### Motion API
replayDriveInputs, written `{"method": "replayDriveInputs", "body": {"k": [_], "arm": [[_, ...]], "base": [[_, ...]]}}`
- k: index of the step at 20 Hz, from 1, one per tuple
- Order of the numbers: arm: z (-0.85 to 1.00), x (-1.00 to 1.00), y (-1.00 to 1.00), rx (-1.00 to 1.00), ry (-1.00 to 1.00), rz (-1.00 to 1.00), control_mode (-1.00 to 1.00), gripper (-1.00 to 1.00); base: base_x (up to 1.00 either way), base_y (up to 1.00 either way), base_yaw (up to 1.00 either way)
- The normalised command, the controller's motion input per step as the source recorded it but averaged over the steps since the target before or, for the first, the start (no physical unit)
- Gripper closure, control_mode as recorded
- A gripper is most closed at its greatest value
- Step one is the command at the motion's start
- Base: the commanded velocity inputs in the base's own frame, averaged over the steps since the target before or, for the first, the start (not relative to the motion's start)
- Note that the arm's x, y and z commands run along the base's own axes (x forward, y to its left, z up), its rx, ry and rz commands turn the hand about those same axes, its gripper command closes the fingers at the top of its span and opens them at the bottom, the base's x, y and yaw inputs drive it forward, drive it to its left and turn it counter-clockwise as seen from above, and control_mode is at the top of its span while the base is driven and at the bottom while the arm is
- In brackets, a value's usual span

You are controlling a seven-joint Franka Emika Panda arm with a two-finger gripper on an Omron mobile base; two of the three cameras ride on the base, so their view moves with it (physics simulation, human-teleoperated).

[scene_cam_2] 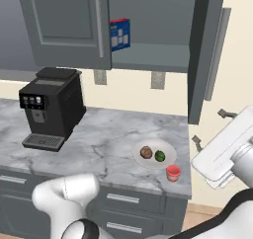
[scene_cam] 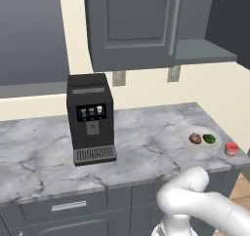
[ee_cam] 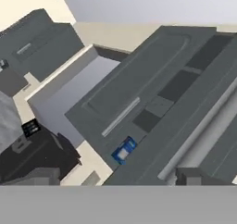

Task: Pick the avocado and bread from the counter and place them on the plate. Then pick the jam from the cabinet and place it next to the plate. Lastly close the cabinet door.

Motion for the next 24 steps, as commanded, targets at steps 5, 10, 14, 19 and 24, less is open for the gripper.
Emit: {"method": "replayDriveInputs", "body": {"k": [5,10,14,19,24], "arm": [[-0.14,0.51,-0.44,0.09,-0.01,0.26,-1.0,-1.0],[-0.06,0.56,-0.38,0.09,-0.02,0.24,-1.0,-1.0],[-0.02,0.57,-0.34,0.08,-0.02,0.22,-1.0,-1.0],[-0.1,0.54,-0.21,0.03,-0.01,0.2,-1.0,-1.0],[-0.13,0.57,-0.03,0.0,0.0,0.17,-1.0,-1.0]], "base": [[0.0,0.0,0.0],[0.0,0.0,0.0],[0.0,0.0,0.0],[0.0,0.0,0.0],[0.0,0.0,0.0]]}}
